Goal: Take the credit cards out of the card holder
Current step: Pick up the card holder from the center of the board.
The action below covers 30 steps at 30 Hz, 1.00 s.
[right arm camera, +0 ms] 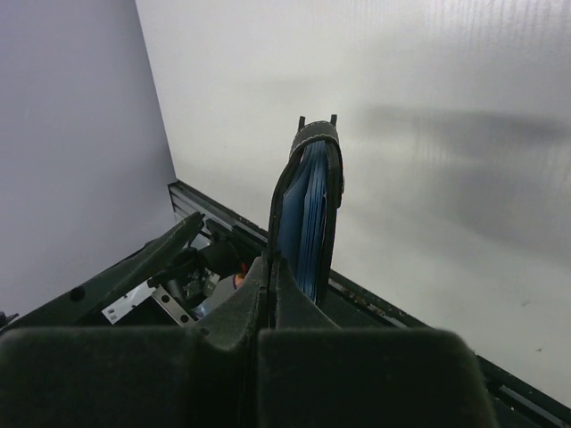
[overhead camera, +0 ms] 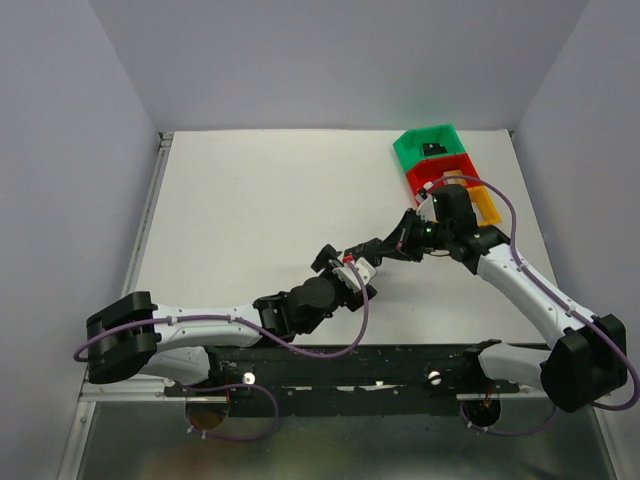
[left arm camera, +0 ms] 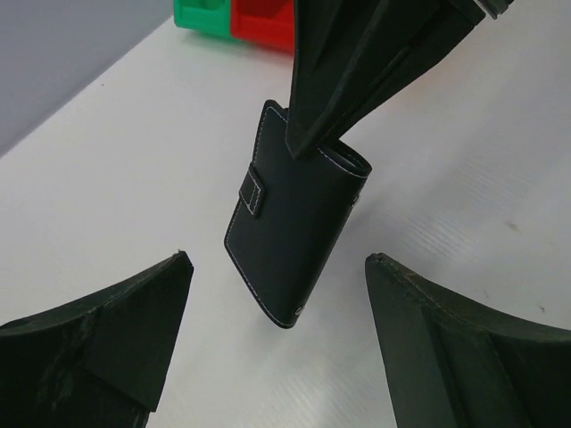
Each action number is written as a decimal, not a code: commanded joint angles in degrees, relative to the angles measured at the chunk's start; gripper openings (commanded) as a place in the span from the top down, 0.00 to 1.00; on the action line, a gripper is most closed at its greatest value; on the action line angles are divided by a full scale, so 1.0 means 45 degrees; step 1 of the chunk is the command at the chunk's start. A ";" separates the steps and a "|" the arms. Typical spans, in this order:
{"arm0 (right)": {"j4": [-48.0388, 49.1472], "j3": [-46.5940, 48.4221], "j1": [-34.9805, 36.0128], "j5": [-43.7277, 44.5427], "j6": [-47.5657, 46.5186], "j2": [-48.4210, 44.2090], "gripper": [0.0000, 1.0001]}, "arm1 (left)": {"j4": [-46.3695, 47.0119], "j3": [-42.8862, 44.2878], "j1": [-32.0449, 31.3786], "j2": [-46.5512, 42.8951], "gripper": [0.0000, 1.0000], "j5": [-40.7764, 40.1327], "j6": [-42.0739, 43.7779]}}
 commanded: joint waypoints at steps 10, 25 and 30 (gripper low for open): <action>-0.0291 0.0668 0.0473 -0.0970 0.0739 0.0186 1.00 | 0.1564 0.0507 -0.0253 0.1131 0.18 -0.1123 0.2863; 0.0178 0.0531 0.0610 -0.1146 0.1013 0.0499 1.00 | 0.1506 0.0410 -0.0702 0.1113 0.14 -0.0498 0.2475; 0.0627 0.0336 0.0649 -0.1186 0.1383 0.0480 1.00 | 0.1486 0.0351 -0.0722 0.1112 0.12 -0.0868 0.2219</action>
